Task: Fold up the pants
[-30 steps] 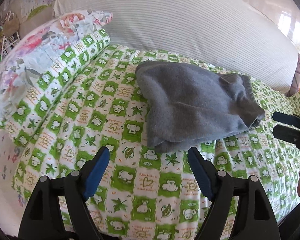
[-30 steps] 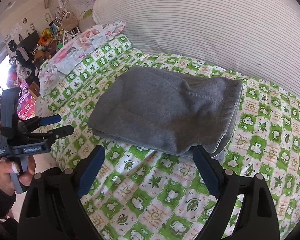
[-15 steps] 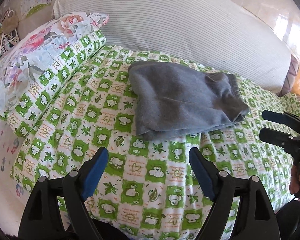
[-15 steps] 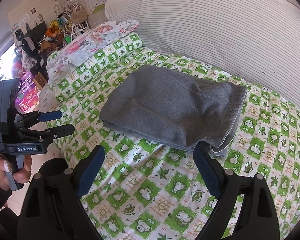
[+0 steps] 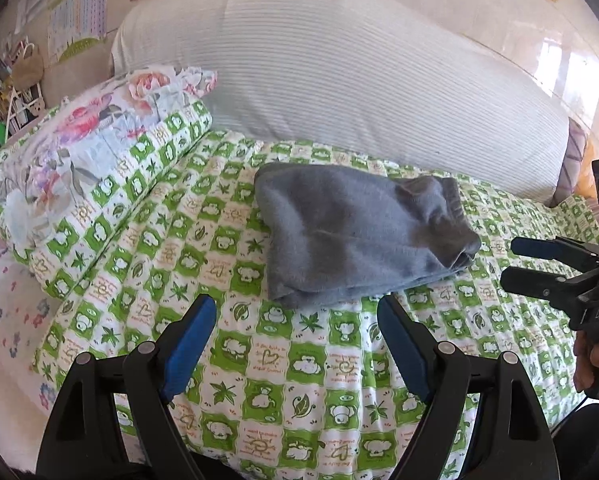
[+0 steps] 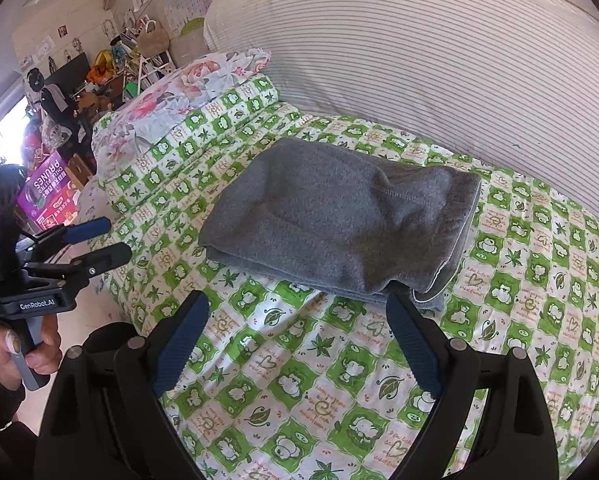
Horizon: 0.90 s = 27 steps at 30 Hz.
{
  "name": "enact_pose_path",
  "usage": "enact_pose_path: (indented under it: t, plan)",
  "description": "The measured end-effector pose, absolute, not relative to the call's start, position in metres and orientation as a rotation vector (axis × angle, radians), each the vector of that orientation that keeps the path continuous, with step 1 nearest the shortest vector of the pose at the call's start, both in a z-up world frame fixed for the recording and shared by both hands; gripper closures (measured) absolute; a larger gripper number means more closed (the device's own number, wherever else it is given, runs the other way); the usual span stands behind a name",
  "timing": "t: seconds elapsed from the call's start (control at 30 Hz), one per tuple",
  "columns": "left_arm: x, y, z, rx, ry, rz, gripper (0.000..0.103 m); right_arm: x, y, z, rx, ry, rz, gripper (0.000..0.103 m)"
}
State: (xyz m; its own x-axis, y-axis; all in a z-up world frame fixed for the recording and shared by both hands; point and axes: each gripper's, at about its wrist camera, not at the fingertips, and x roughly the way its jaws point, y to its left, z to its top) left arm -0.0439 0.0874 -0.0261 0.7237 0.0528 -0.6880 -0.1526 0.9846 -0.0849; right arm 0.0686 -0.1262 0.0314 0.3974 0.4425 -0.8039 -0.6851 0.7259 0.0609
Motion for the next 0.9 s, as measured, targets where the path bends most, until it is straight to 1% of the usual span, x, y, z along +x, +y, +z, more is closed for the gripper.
enact_pose_path:
  t: [0.67,0.9]
  plan:
    - [-0.0422,0.0834,-0.0176,-0.089,0.726,0.139,0.020,0.0684,-0.1224,0.0360,-0.303,0.902,0.739,0.011]
    - [-0.0381,0.0812,-0.0184,-0.097,0.751,0.126,0.020,0.0700,-0.1249,0.0355,-0.294,0.901,0.742,0.011]
